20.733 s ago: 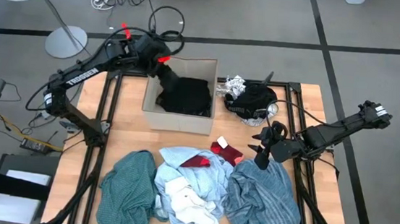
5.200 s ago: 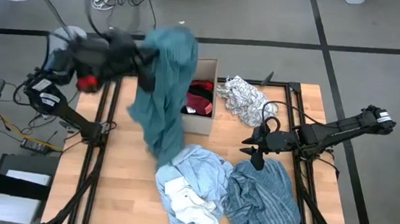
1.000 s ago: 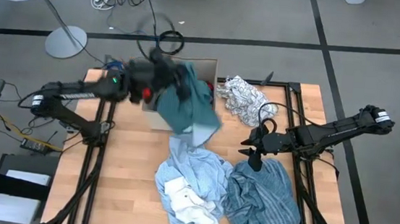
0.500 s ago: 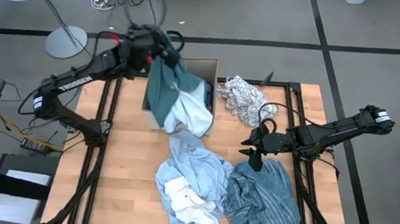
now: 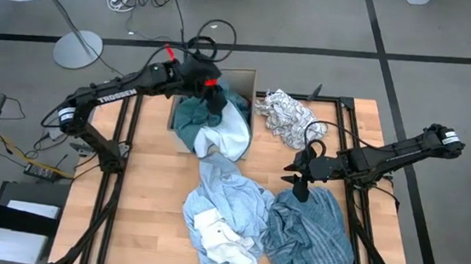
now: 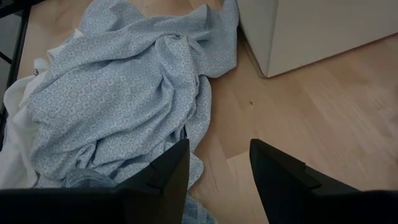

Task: Sort clothes
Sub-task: Put the green cloth into the laundry organizer

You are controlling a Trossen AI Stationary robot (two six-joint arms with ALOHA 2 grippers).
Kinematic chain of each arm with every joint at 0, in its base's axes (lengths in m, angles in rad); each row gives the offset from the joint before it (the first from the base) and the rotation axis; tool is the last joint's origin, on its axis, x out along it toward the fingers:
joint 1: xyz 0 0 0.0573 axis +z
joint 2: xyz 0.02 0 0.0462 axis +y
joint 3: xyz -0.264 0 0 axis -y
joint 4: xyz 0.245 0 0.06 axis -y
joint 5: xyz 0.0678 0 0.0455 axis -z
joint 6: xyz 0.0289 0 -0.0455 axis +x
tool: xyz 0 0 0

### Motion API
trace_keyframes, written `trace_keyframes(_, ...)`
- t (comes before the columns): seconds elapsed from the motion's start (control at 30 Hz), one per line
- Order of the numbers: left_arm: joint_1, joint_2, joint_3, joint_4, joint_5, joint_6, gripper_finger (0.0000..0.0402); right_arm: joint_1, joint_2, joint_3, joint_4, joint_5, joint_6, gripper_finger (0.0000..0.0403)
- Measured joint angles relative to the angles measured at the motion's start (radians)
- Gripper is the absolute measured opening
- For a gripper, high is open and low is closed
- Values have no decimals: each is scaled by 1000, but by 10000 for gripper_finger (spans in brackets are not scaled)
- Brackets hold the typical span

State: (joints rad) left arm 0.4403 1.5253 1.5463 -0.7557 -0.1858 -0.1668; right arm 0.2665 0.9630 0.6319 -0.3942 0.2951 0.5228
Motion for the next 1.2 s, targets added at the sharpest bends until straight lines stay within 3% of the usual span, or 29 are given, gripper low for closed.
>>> trace_keyframes(0.17, 5, -8, 18, -85, 32, -3, 97, 0, 0, 0, 0, 0, 1, 169)
trace_keyframes(0.6, -63, -51, 208, -438, 34, -79, 99, 0, 0, 0, 0, 0, 3, 169)
trace_keyframes(0.77, -118, -39, 144, -403, 37, -135, 99, 0, 0, 0, 0, 0, 3, 169)
trace_keyframes(0.97, -106, 12, 50, -275, 31, -242, 99, 0, 0, 0, 1, 0, 3, 169)
trace_keyframes(1.2, -32, 190, 37, -181, 26, -321, 99, 0, 0, 0, 3, 0, 5, 169)
